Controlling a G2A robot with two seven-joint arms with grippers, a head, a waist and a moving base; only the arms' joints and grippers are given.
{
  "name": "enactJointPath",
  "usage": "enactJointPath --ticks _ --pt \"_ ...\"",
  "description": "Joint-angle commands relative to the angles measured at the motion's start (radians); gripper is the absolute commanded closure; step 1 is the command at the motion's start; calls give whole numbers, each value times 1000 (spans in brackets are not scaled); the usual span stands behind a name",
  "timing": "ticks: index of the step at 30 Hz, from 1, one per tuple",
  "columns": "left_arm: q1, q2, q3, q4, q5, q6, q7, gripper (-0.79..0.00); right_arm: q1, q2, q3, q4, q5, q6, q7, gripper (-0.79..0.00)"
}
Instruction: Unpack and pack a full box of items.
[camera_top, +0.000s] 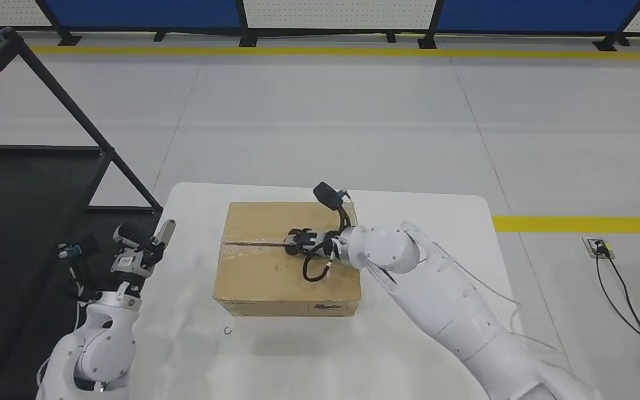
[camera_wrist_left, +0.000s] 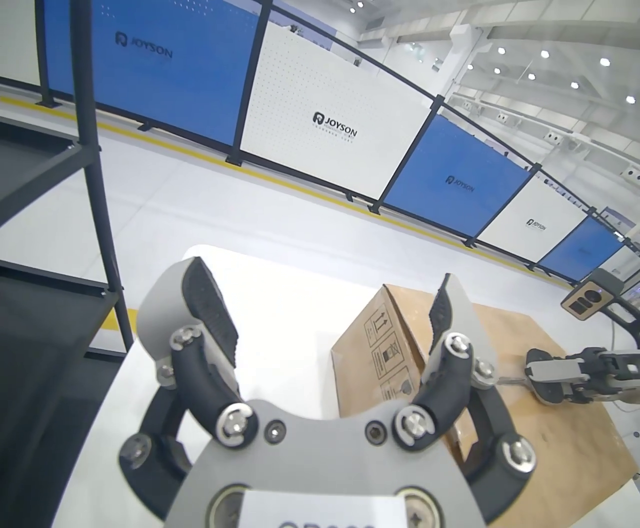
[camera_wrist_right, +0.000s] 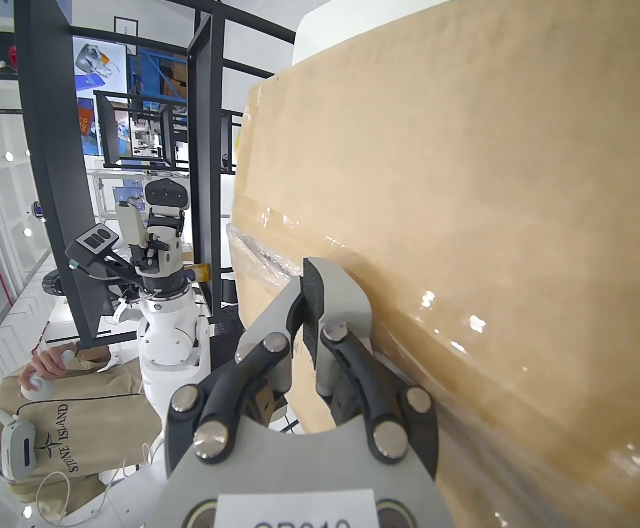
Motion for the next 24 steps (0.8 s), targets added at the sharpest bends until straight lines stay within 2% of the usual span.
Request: enactJointPath --ticks 1,14,24 --pt "4 0 0 2 -4 -1 2 -785 7 -10 -7 13 7 -2 -6 0" --pt "37 3 -10 9 -22 -13 20 -785 64 -91 -64 145 62 -4 -38 0" --pt "68 4 -19 -3 -32 -24 35 -785 94 -158 -98 229 97 -56 -53 0"
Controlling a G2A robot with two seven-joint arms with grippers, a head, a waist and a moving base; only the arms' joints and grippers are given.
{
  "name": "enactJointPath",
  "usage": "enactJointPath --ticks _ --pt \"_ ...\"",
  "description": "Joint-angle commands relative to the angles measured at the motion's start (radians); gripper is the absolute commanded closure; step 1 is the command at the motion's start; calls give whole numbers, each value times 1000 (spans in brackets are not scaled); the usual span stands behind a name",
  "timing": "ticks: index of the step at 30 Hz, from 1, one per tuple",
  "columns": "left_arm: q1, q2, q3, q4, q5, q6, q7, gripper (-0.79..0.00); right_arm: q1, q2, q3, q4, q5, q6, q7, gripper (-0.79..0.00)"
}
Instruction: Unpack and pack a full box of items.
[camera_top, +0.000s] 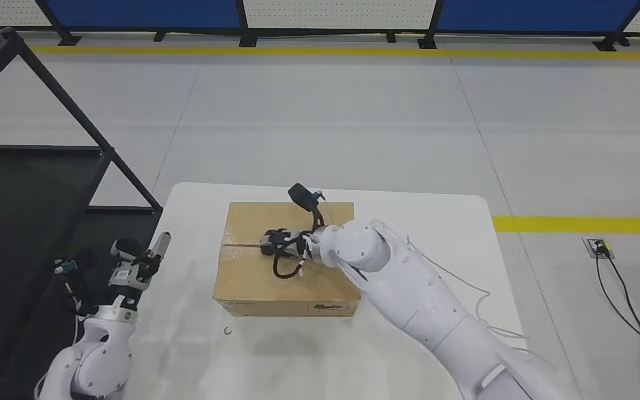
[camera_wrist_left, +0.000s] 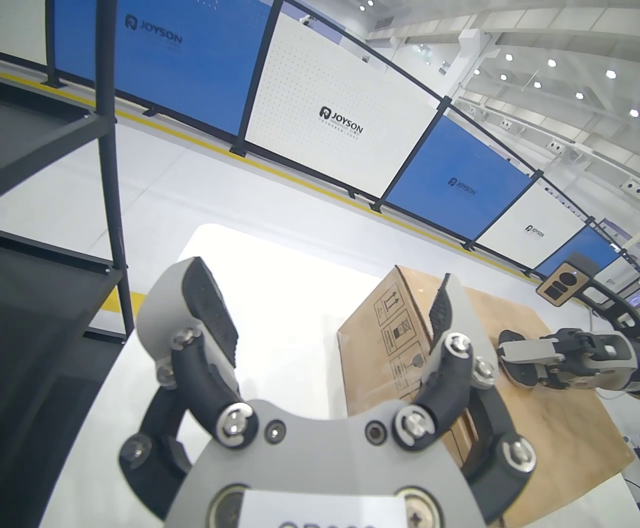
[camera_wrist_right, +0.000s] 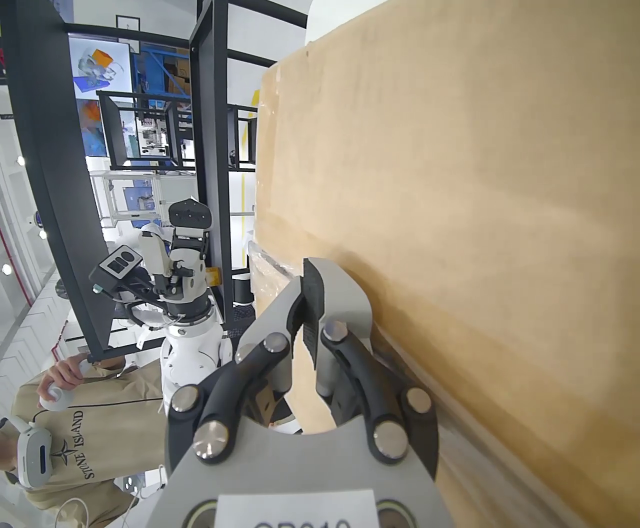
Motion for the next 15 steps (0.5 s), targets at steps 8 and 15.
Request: enactJointPath --ticks 8,15 --pt "33 0 5 -42 5 -14 6 -785 30 -61 -33 71 8 -10 -14 0" --pt "54 0 15 -61 2 -24 12 -785 56 -116 -52 144 28 -10 -25 0"
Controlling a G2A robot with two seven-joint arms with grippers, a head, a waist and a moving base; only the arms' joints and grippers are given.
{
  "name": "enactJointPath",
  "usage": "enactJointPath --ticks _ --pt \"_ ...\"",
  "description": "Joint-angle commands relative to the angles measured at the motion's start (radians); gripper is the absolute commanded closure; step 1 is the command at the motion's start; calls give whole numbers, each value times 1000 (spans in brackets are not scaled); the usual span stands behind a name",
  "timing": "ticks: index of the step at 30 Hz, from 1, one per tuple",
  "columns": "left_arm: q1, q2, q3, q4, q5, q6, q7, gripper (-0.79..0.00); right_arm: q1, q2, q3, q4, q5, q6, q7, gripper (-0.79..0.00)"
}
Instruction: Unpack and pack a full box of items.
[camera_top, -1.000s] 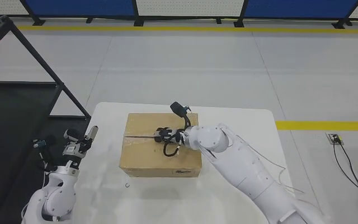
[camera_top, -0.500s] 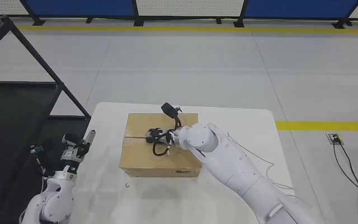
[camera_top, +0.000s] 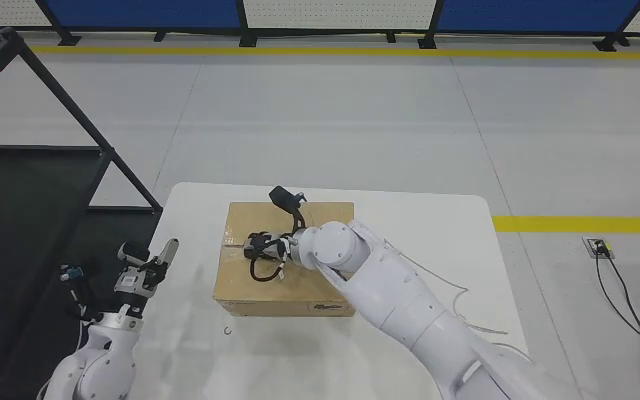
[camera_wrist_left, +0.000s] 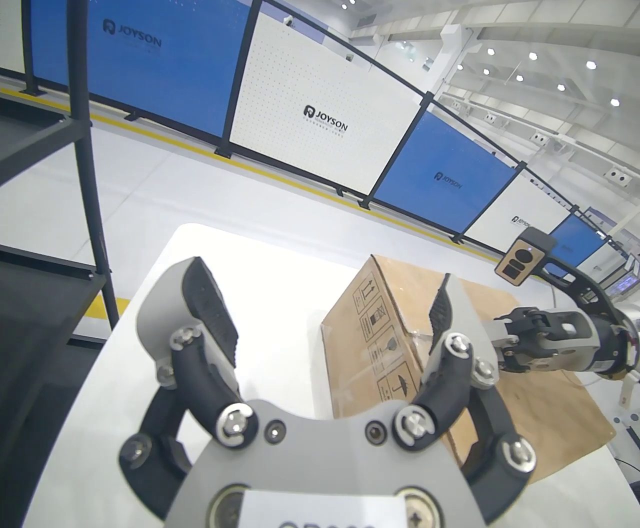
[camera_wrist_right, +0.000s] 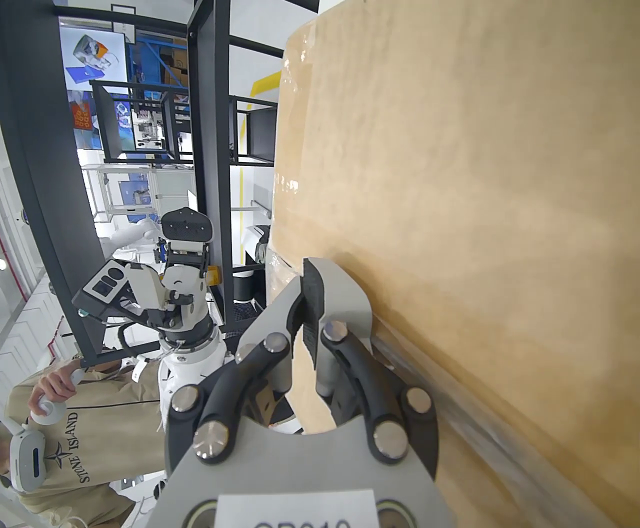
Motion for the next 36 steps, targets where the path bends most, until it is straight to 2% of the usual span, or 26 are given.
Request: enactJointPath --ticks 1,11,18,26,31,36 --pt "4 0 3 -3 0 -2 0 -785 7 -14 -1 21 10 -6 0 0" --pt "4 0 17 -7 -1 -5 -5 -785 44 -68 13 125 45 -59 25 0" --pt "-7 0 32 -7 7 -5 -15 -785 72 -81 35 188 54 -80 104 0" --pt "-28 -1 58 -12 21 0 -29 -785 83 -58 84 220 44 -138 165 0" --pt "-42 -2 72 -10 30 6 -35 -785 71 -29 129 203 57 -164 251 0" --pt "-55 -2 84 -2 40 10 -38 -785 55 4 173 171 47 -164 280 0"
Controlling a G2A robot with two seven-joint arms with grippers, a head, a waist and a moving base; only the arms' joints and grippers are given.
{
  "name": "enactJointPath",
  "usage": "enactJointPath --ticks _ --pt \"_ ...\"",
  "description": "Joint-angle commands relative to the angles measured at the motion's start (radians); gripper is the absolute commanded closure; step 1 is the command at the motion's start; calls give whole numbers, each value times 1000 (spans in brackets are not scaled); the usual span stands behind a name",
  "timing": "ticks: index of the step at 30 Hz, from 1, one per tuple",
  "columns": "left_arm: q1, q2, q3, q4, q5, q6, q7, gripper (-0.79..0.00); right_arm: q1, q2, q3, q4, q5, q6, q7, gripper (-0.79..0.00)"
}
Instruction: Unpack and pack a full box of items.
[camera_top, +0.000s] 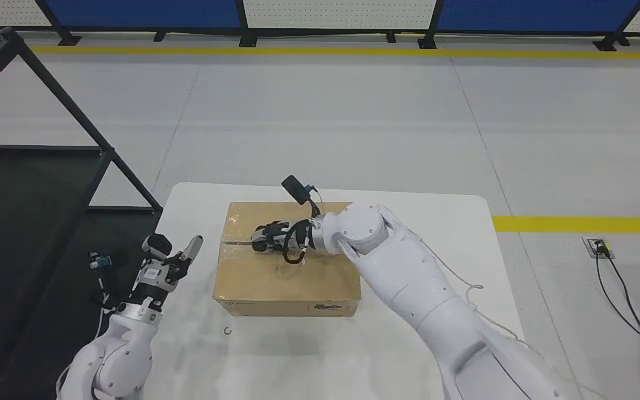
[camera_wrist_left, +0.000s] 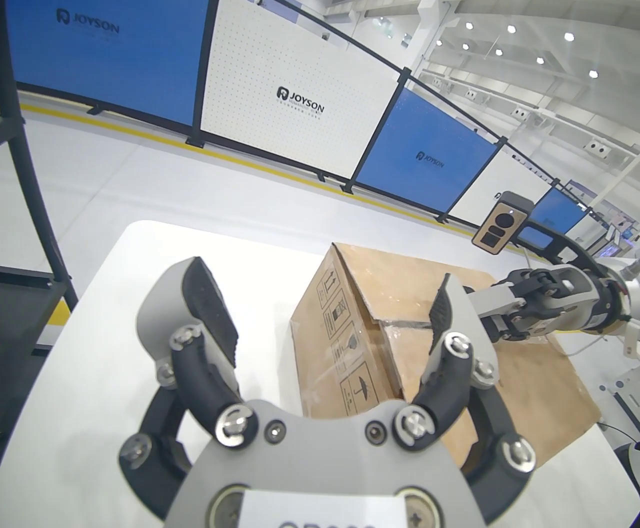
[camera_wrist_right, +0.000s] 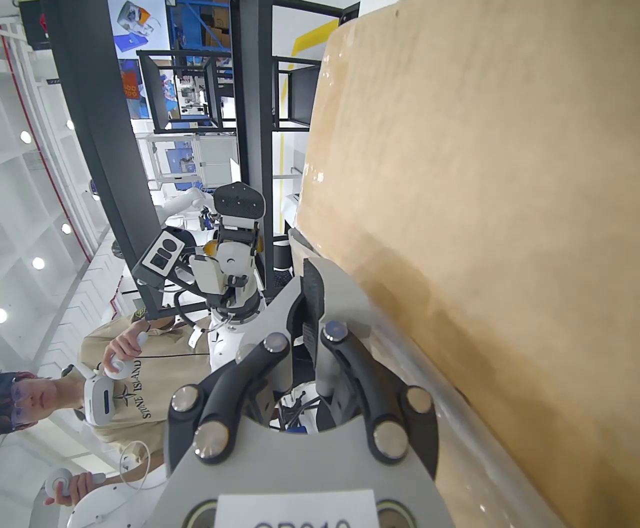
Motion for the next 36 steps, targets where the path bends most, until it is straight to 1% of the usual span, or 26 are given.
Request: enactJointPath --ticks 1,9,15,21,29,32,36 --pt "-4 0 4 3 2 2 0 -785 -7 13 16 -14 -9 8 1 0" --pt "-15 0 14 4 5 7 -6 -785 -48 73 75 -101 -88 64 20 0" --pt "-25 0 21 8 6 9 -10 -785 -109 127 129 -210 -169 123 26 0" --pt "-39 0 30 15 10 8 -17 -785 -209 186 208 -379 -254 187 22 0" --pt "-52 0 40 21 12 8 -23 -785 -380 261 347 -652 -355 295 24 0" --pt "-54 0 42 20 11 9 -23 -785 -428 279 387 -718 -387 330 21 0" --pt "-54 1 42 21 12 8 -20 -785 -478 298 442 -767 -385 339 30 0"
